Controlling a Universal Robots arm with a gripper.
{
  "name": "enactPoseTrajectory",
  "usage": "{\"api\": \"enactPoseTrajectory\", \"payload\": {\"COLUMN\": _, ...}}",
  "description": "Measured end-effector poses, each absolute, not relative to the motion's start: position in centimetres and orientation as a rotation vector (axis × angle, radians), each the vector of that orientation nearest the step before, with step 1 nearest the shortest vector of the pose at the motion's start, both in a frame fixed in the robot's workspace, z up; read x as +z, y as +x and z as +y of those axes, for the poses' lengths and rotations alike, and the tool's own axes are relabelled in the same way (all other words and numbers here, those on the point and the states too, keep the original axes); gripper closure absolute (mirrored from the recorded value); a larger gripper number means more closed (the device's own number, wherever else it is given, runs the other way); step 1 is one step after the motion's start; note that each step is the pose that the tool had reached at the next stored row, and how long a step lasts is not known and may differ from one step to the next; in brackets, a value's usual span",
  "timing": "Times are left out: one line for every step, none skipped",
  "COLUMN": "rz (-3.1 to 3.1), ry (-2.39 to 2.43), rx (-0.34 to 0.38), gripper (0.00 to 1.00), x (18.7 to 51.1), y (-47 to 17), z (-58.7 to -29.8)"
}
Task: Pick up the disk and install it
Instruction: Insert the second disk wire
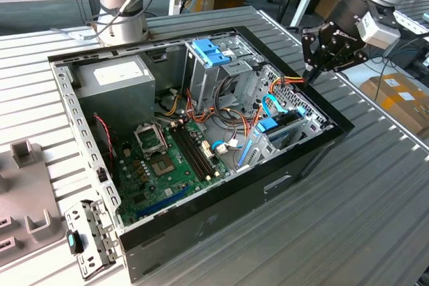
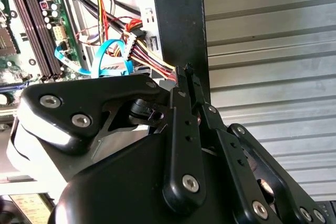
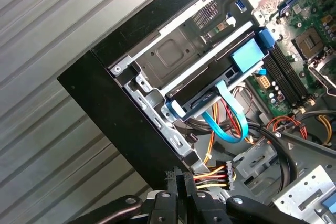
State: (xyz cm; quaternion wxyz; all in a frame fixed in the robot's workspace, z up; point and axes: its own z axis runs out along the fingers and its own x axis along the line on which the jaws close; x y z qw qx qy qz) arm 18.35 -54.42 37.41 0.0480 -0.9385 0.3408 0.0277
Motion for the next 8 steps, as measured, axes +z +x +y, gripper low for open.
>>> {"api": "enactPoseTrajectory", "payload": {"rz": 1.058, "ry": -2.854, "rx": 0.084, "gripper": 0.84, "x": 37.4, "y": 18.34, "z": -54.42}}
{"api": "enactPoseTrajectory", "payload": {"rz": 1.092, "ry": -2.841, "rx": 0.082, "gripper": 0.84, "x": 37.39, "y": 18.34, "z": -54.42}}
{"api": "enactPoseTrajectory", "payload": {"rz": 1.116, "ry": -2.831, "rx": 0.08, "gripper": 0.84, "x": 37.38, "y": 18.34, "z": -54.42}}
{"api": "enactPoseTrajectory", "payload": {"rz": 1.134, "ry": -2.824, "rx": 0.079, "gripper": 0.84, "x": 37.37, "y": 18.34, "z": -54.42}}
{"api": "enactPoseTrajectory", "payload": {"rz": 1.155, "ry": -2.815, "rx": 0.078, "gripper": 0.84, "x": 37.37, "y": 18.34, "z": -54.42}}
{"api": "enactPoseTrajectory", "payload": {"rz": 1.161, "ry": -2.812, "rx": 0.078, "gripper": 0.84, "x": 37.37, "y": 18.33, "z": -54.42}}
{"api": "enactPoseTrajectory", "payload": {"rz": 1.165, "ry": -2.81, "rx": 0.078, "gripper": 0.84, "x": 37.37, "y": 18.33, "z": -54.42}}
{"api": "enactPoseTrajectory", "payload": {"rz": 1.172, "ry": -2.807, "rx": 0.077, "gripper": 0.84, "x": 37.36, "y": 18.15, "z": -54.41}}
